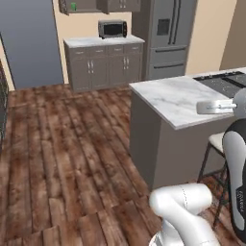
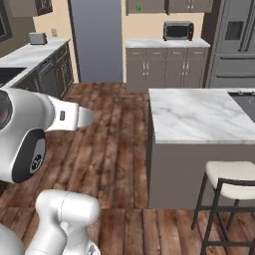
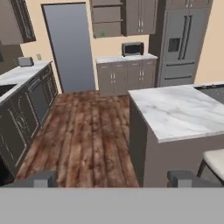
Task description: Open the cabinet directly in front. Then move the beer and the cup to the dining counter with the candle on it.
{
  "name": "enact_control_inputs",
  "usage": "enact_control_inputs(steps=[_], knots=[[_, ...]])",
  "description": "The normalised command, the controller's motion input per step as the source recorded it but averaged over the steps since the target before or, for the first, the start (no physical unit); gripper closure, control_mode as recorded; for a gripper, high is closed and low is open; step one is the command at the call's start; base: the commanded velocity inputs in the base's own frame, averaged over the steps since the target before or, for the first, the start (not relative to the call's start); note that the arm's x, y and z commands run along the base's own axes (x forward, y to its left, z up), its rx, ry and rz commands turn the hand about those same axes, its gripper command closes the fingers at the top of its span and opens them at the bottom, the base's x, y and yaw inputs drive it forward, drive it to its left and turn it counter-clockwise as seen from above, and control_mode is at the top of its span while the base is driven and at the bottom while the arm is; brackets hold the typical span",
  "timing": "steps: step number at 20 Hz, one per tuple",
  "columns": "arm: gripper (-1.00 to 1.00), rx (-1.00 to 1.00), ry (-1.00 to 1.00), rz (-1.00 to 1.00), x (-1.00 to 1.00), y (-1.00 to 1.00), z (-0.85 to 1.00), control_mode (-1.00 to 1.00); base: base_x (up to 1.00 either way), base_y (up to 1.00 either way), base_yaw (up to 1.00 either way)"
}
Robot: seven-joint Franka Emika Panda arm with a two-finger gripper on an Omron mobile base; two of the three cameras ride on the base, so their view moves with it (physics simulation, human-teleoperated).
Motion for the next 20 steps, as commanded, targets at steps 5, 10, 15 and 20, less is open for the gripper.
enact_control_inputs(steps=[5, 10, 15, 20], knots=[[-1.00, 0.00, 0.00, 0.00, 0.00, 0.00, 0.00, 1.00, 0.01, 1.00, 0.25], [-1.00, 0.00, 0.00, 0.00, 0.00, 0.00, 0.00, 1.00, 0.72, 0.64, 0.13], [-1.00, 0.00, 0.00, 0.00, 0.00, 0.00, 0.00, 1.00, 1.00, 0.00, -0.03], [-1.00, 0.00, 0.00, 0.00, 0.00, 0.00, 0.00, 1.00, 1.00, 0.00, -0.01]])
